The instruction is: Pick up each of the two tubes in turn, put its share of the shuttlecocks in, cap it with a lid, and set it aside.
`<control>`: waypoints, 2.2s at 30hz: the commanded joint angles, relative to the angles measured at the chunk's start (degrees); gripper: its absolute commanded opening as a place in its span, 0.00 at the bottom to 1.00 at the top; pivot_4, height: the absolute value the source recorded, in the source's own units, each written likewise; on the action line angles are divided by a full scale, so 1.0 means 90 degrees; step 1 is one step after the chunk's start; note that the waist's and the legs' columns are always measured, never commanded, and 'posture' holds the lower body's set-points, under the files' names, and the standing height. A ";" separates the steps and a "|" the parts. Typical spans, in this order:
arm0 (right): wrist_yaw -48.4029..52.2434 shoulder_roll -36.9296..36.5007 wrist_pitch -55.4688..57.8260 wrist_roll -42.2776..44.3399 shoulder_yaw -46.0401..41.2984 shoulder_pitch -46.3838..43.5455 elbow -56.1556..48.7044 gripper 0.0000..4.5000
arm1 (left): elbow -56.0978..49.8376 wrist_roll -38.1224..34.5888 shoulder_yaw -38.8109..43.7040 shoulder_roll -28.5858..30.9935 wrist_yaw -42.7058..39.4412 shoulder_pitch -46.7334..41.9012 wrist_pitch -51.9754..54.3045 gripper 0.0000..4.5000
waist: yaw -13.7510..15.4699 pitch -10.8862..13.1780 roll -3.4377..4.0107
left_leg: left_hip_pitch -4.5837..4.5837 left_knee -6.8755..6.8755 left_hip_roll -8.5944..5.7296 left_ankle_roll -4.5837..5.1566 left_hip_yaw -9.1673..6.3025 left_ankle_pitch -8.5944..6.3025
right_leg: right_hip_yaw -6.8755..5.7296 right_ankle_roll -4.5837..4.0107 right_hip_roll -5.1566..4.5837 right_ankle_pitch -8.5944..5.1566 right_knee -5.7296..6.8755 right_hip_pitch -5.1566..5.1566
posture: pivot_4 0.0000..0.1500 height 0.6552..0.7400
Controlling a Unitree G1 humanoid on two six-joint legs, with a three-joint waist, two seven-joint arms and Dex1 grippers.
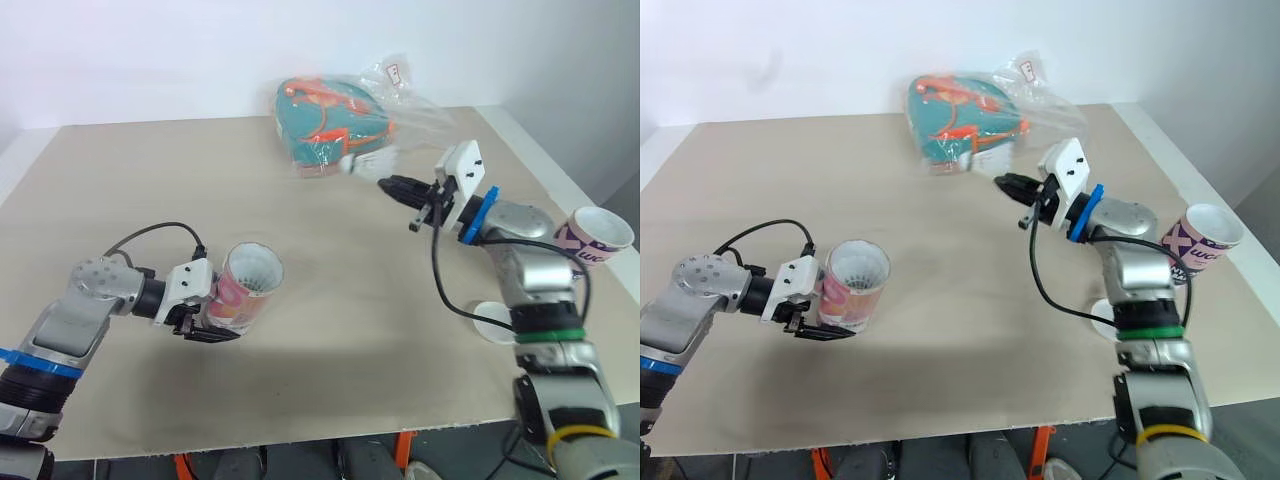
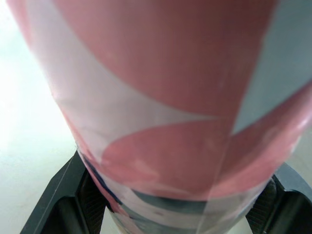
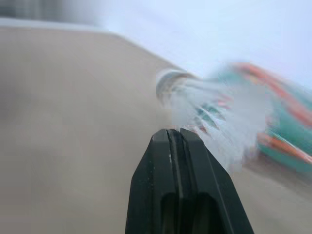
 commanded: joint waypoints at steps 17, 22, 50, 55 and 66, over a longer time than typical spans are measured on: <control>0.0867 -0.0491 0.0499 -0.0582 0.1779 -0.0856 -0.2355 0.01 | 0.0010 0.0005 -0.0136 0.0053 -0.0180 -0.0203 0.0043 0.69 | 0.0001 -0.0001 -0.0004 | -0.0008 0.0019 0.0007 -0.0003 0.0007 0.0002 | 0.0000 0.0037 0.0004 -0.0015 -0.0001 -0.0007 | 1.00 0.99; 0.1000 -0.0233 0.0517 -0.0503 0.1781 -0.1081 -0.2260 0.01 | 0.0048 0.0014 -0.0147 0.0049 -0.0211 -0.0254 0.0027 0.69 | -0.0001 -0.0001 -0.0004 | -0.0010 0.0018 0.0008 -0.0003 0.0006 0.0002 | -0.0001 0.0036 0.0005 -0.0014 0.0000 -0.0011 | 1.00 0.99; 0.0675 0.1126 0.1155 -0.0174 0.1869 -0.1569 -0.0704 0.01 | 0.0850 0.0292 -0.0242 0.0334 -0.0891 -0.0976 -0.0388 0.69 | -0.0032 0.0001 -0.0006 | -0.0036 0.0012 0.0014 -0.0003 0.0002 0.0002 | -0.0004 0.0009 0.0016 -0.0007 0.0006 -0.0040 | 1.00 0.99; 0.1097 0.1313 0.1451 -0.0270 0.2213 -0.2076 -0.0338 0.01 | 0.1018 0.0357 -0.0308 0.0324 -0.1025 -0.1125 -0.0432 0.69 | -0.0035 0.0001 -0.0006 | -0.0036 0.0012 0.0017 -0.0003 0.0001 0.0002 | -0.0006 -0.0012 0.0021 0.0006 0.0009 -0.0044 | 1.00 0.99; 0.2092 0.1952 0.1377 -0.1908 0.4065 -0.3606 0.1509 0.01 | 0.1328 0.0457 -0.0384 0.0144 -0.1112 -0.1343 -0.0533 0.69 | -0.0055 0.0001 -0.0002 | -0.0025 0.0014 0.0055 -0.0003 0.0003 0.0003 | -0.0022 -0.0014 0.0052 0.0005 0.0021 -0.0053 | 1.00 0.99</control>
